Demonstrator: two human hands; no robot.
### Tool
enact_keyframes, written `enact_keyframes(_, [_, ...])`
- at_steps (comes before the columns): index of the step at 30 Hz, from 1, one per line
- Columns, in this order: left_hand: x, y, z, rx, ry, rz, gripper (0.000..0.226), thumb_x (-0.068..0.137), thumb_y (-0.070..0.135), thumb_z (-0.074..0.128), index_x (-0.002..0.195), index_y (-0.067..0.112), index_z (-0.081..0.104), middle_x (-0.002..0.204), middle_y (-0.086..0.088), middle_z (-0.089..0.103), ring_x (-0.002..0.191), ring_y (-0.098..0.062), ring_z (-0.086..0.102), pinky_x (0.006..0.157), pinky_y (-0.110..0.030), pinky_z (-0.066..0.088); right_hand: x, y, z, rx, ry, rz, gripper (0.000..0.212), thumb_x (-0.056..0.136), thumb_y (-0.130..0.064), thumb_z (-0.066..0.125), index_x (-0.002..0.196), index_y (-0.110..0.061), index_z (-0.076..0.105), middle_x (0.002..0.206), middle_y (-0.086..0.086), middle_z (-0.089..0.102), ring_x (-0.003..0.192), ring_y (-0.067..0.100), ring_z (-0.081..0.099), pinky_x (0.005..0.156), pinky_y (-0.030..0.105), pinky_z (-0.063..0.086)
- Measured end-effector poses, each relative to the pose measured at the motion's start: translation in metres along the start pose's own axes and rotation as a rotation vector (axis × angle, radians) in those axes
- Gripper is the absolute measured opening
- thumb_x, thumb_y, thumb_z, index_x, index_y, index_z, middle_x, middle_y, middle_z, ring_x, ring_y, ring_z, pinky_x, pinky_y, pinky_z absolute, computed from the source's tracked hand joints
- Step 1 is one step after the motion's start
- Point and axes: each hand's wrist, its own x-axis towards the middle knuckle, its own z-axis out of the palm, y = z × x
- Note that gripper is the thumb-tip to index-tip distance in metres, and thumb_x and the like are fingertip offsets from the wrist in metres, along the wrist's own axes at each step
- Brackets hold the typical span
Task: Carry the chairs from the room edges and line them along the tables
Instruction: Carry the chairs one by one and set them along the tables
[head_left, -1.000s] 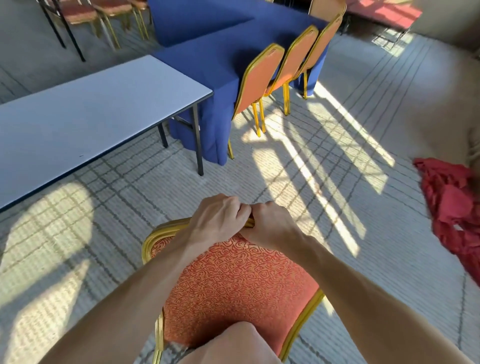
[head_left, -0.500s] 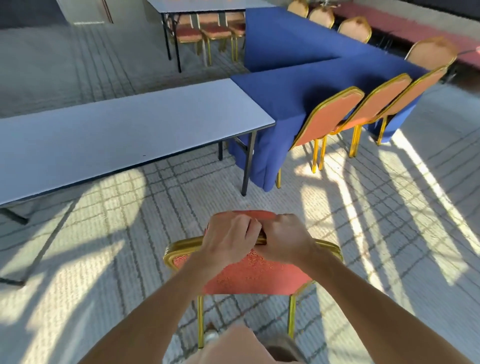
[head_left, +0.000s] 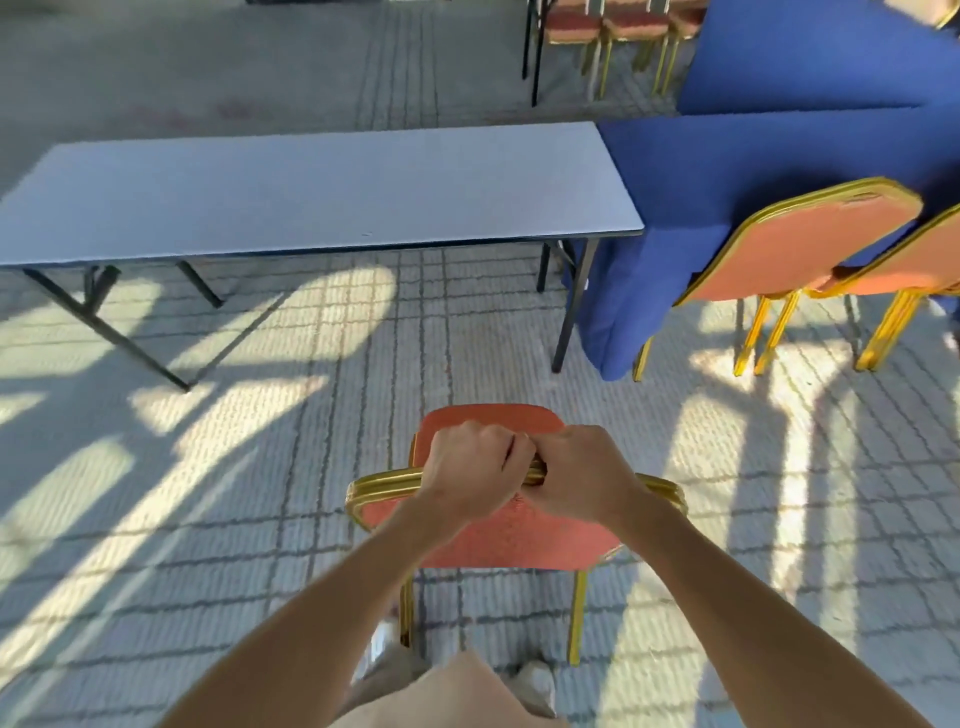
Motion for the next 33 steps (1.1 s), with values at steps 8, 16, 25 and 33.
enact_keyframes(8, [-0.024,0.016,0.017,-0.004,0.090,-0.113,0.047,0.097,0.040,0.027,0.061,0.023,0.052,0.048,0.008,0.044,0.044,-0.010,0.044,0.042,-0.028,0.034,-0.008,0.015,-0.006,-0.071,-0.173,-0.022,0.020,0.075,-0.040,0.049,0.073,-0.029,0.066,0.054,-0.008,0.058,0.048,0.014,0.047,0.050,0.025,0.037])
enact_keyframes(16, [-0.023,0.014,0.024,0.008,0.184,-0.144,0.050,0.097,0.038,0.034,0.049,0.024,0.037,0.039,0.009,0.031,0.035,-0.007,0.033,0.042,-0.023,0.016,-0.007,0.010,-0.005,-0.078,-0.157,0.028,0.015,0.071,-0.034,0.054,0.073,-0.027,0.067,0.051,-0.007,0.056,0.046,0.015,0.047,0.047,0.027,0.043])
enact_keyframes(25, [-0.013,0.008,0.022,-0.002,0.265,-0.088,0.050,0.100,0.048,0.032,0.058,0.026,0.046,0.046,0.008,0.037,0.040,-0.013,0.040,0.044,-0.025,0.024,0.004,0.019,-0.008,-0.036,-0.093,-0.052,0.005,0.073,-0.030,0.065,0.071,-0.025,0.066,0.052,-0.007,0.056,0.047,0.016,0.045,0.054,0.024,0.031])
enact_keyframes(33, [0.011,0.008,0.019,0.095,0.296,-0.146,0.052,0.098,0.041,0.033,0.057,0.021,0.058,0.046,0.000,0.050,0.042,-0.024,0.049,0.043,-0.028,0.034,0.026,0.031,-0.007,0.015,-0.087,-0.072,0.016,0.072,-0.037,0.054,0.061,-0.027,0.047,0.045,-0.003,0.046,0.044,0.018,0.037,0.052,0.025,0.027])
